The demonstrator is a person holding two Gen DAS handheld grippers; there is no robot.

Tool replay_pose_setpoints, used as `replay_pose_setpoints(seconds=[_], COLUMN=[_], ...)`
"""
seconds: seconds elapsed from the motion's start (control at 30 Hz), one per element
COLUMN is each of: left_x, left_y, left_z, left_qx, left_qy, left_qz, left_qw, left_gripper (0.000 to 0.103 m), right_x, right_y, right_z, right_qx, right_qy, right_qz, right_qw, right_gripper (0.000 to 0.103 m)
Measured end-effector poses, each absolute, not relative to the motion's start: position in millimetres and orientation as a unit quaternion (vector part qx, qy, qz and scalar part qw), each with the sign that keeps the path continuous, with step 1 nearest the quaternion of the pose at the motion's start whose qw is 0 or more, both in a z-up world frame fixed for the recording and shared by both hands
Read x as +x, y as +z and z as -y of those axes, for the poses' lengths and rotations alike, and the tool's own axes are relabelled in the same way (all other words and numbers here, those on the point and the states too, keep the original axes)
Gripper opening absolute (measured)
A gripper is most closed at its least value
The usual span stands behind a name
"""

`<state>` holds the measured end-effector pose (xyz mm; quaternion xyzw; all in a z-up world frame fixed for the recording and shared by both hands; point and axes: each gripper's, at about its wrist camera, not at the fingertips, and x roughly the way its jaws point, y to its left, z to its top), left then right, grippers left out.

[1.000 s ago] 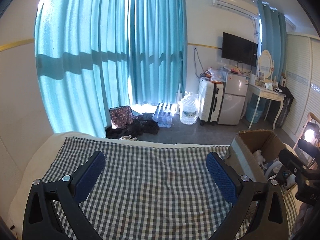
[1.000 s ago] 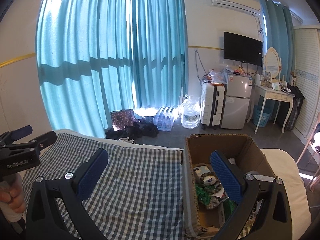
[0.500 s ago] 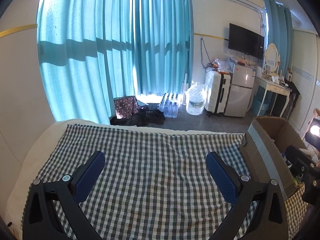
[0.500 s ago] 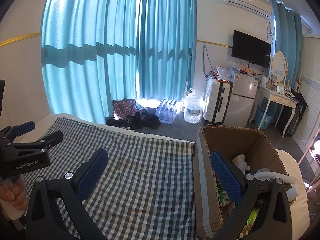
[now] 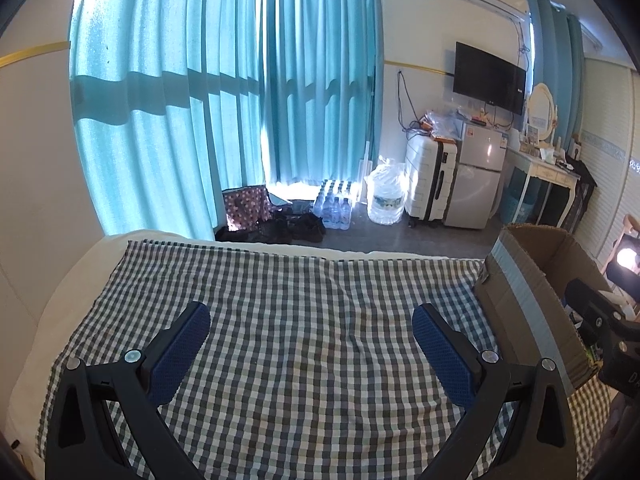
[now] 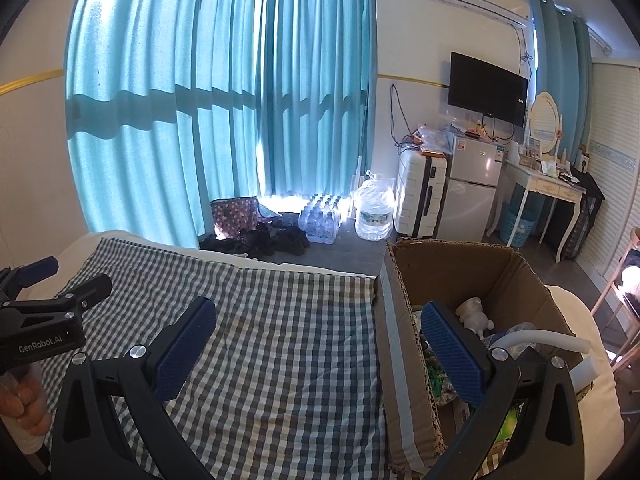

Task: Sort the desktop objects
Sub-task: 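Withdraw both open tools from the box back over the empty bed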

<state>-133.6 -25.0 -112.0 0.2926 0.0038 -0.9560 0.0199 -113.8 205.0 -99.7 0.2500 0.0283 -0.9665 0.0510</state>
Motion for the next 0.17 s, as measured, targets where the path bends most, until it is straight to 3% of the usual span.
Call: replay_pose_setpoints(seconds=[0.17], left_x=[-138.9], left_y=[-118.4], left_z=[26.7], left_qx=[0.304], left_qy=[-0.953], left_qz=[-0.005], left_qw=[0.017], left_gripper=[0.103], right_x=[-116.0], right_y=[-102.3], right_z=[-207.7], right_qx=[0.250], right_qy=[-0.967], right_qz=[-0.028], right_qw=[0.048], right_gripper=[0.103])
